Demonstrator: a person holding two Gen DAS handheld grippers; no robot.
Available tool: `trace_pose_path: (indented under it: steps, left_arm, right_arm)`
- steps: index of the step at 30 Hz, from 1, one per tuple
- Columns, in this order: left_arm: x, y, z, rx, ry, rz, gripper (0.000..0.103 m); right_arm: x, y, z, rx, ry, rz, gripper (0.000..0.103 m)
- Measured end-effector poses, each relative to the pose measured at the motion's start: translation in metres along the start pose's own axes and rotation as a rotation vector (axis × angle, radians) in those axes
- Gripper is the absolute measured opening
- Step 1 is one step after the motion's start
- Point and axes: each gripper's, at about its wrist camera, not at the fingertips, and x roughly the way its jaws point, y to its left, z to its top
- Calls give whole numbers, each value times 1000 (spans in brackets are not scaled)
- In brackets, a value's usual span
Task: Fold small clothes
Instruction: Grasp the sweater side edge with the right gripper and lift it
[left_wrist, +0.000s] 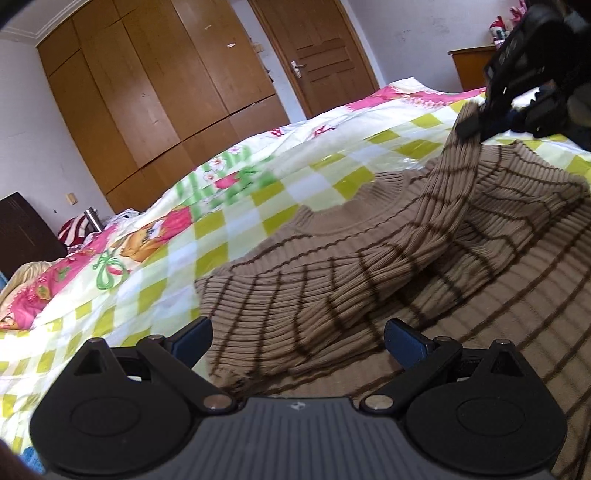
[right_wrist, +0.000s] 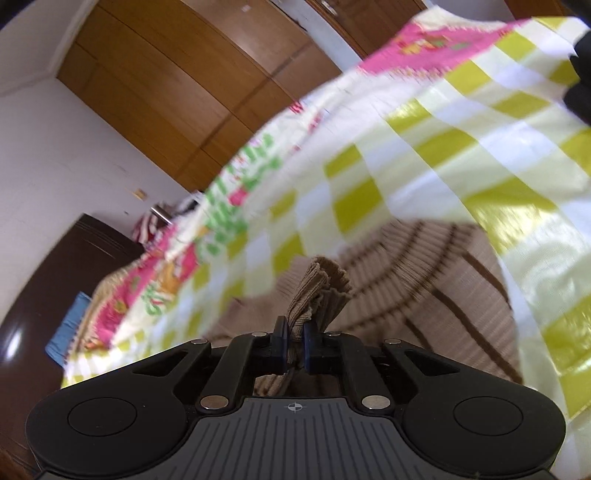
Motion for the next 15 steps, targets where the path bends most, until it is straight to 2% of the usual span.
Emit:
trace_pose_path:
  steps: [5,11,15]
  left_arm:
    - [-5,-12,2,29,-30,-40,103]
    - [-13,-28,1,81,-65,-16,103]
    - [-8,-19,16,8,-85,-17,103]
  right_arm:
    - [-7,20,5,-40,-23,34,8]
    - [-5,47,15,-98,-32,89,7]
    - [-8,65,17,-128,-41,122,7]
